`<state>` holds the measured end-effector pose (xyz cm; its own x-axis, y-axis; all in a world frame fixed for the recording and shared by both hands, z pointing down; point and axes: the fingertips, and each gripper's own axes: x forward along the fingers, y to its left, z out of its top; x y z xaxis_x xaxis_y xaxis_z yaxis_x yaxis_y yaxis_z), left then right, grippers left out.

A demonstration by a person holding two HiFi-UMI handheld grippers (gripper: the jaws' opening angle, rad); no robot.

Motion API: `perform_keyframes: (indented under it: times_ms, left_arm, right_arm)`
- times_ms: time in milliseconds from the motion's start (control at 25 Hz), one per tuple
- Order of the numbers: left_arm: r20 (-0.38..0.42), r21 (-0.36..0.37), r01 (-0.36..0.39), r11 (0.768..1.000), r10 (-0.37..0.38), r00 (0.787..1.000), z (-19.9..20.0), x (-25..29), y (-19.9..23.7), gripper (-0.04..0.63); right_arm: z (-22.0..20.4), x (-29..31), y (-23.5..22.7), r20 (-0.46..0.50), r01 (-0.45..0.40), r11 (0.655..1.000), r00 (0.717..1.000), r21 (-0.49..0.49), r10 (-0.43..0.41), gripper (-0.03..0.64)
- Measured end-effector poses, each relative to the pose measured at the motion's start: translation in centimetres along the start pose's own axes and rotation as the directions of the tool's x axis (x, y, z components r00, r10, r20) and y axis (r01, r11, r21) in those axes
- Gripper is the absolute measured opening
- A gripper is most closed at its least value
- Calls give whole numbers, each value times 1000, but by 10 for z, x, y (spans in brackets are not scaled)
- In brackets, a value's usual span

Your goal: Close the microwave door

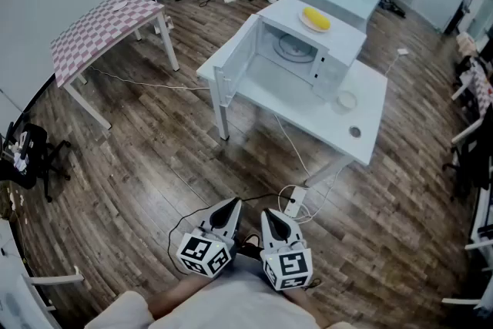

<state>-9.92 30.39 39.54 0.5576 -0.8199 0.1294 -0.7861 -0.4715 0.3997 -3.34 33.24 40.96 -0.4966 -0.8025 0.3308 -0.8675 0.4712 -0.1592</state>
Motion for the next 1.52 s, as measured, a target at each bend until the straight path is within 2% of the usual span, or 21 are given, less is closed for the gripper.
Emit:
perform_keyframes:
  times_ms: [480, 720, 920, 1160, 1520]
  left_arm:
    - [-7, 5, 6, 1000, -6, 1000, -3, 11, 2, 20]
    - [-18, 30, -1, 1000, 1, 1000, -1, 11, 4, 20]
    - [-24, -16, 1, 1000, -2, 1000, 2, 9, 11, 20]
    - [-43, -109, -9, 994, 4, 999, -7, 9, 24, 20]
    - [-76, -116, 3, 993, -11, 997, -5, 21, 41, 20]
  right_arm:
    - [3, 9, -3, 6, -25, 1000, 1000, 1, 25, 23]
    - [17, 9, 6, 67, -75, 995, 995, 65, 71, 23]
    - [16, 13, 13, 74, -132, 967, 990, 216, 119, 25]
    - [6, 20, 14, 40, -119, 968, 993, 221, 113, 25]
    - [7, 49, 21, -1, -120, 967, 992, 226, 123, 25]
